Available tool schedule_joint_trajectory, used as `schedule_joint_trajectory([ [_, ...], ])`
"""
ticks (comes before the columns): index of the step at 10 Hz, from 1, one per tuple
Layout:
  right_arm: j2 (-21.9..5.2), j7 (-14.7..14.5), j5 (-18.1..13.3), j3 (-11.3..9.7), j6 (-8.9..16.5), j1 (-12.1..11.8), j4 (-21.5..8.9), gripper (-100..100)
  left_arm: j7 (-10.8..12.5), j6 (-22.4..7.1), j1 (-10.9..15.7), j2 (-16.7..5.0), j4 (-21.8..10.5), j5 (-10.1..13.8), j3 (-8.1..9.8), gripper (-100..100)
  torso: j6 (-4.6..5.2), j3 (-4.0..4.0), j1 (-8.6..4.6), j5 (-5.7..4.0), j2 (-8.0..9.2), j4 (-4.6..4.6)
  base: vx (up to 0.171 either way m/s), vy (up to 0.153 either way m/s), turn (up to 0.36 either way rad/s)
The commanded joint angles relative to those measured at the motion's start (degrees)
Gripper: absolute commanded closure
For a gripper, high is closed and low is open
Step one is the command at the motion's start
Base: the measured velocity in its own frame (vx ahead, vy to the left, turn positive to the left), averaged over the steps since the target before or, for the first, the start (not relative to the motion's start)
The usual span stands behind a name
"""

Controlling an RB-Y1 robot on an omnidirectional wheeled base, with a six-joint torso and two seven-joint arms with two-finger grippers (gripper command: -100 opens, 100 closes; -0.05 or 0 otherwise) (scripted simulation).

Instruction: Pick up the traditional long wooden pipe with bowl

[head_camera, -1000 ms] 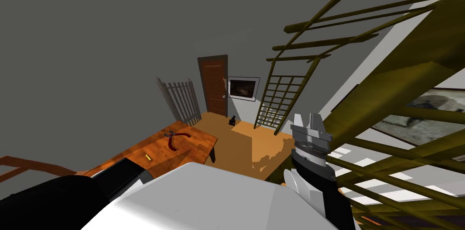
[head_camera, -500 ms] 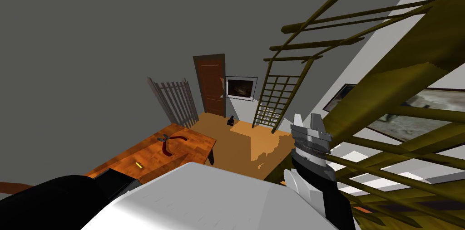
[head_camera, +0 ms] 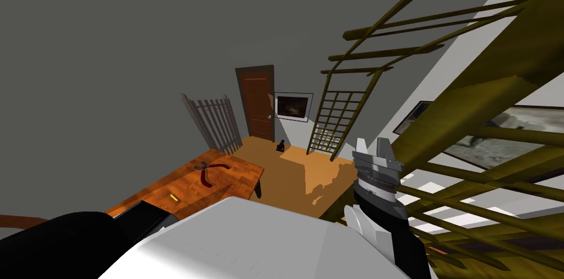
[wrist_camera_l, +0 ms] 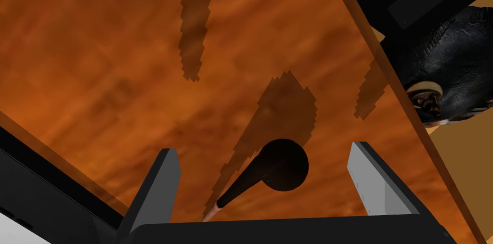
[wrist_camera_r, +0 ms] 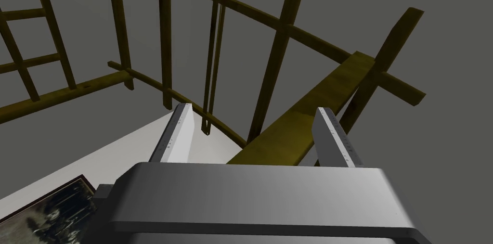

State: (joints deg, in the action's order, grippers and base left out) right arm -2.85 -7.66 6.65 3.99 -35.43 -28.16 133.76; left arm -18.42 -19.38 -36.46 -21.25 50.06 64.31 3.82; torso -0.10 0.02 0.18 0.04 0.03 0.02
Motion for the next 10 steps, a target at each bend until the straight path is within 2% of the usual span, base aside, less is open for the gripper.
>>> schedule_joint_trajectory([
  [1, 0.0, 0.0, 0.0, 0.0, 0.0, 0.0, 0.0, 0, -0.2, 0.9, 1.7, 1.0, -1.9, -0.8, -0.08, -100, 0.0, 0.0, 0.0, 0.0, 0.0, 0.0, -0.042, 0.037, 0.005],
  [2, 0.0, 0.0, 0.0, 0.0, 0.0, 0.0, 0.0, 0, -0.8, 0.5, 1.2, 0.4, -1.6, 0.5, -0.1, -100, 0.0, 0.01, -0.01, 0.0, 0.02, 0.0, -0.02, 0.016, -0.002],
  [3, 0.0, 0.0, 0.0, 0.0, 0.0, 0.0, 0.0, 0, -1.0, 0.6, 1.3, 0.5, -1.8, 0.6, -0.11, 100, -0.01, -0.02, -0.08, -0.02, -0.03, -0.01, 0.0, 0.0, 0.0],
  [7, 0.0, 0.0, 0.0, 0.0, 0.0, 0.0, 0.0, 0, -1.0, 0.6, 1.3, 0.5, -1.7, 0.6, -0.12, 100, -0.02, -0.06, -0.07, 0.0, -0.11, -0.03, 0.0, 0.0, 0.0],
  [8, 0.0, 0.0, 0.0, 0.0, 0.0, 0.0, 0.0, 0, -1.0, 0.6, 1.3, 0.5, -1.7, 0.6, -0.12, 0, -0.02, -0.06, -0.07, 0.0, -0.11, -0.03, 0.0, 0.0, 0.0],
  [9, 0.0, 0.0, 0.0, 0.0, 0.0, 0.0, 0.0, 0, -1.4, 0.0, -0.6, -0.4, 0.2, 1.7, -0.08, 100, -0.02, -0.06, -0.07, 0.0, -0.11, -0.03, 0.039, -0.027, -0.012],
  [10, 0.0, 0.0, 0.0, 0.0, 0.0, 0.0, 0.0, 0, -1.7, -0.2, -1.2, -0.7, 0.7, 2.3, -0.08, 100, -0.03, -0.12, -0.15, -0.03, -0.21, -0.05, 0.048, -0.039, 0.0],
])
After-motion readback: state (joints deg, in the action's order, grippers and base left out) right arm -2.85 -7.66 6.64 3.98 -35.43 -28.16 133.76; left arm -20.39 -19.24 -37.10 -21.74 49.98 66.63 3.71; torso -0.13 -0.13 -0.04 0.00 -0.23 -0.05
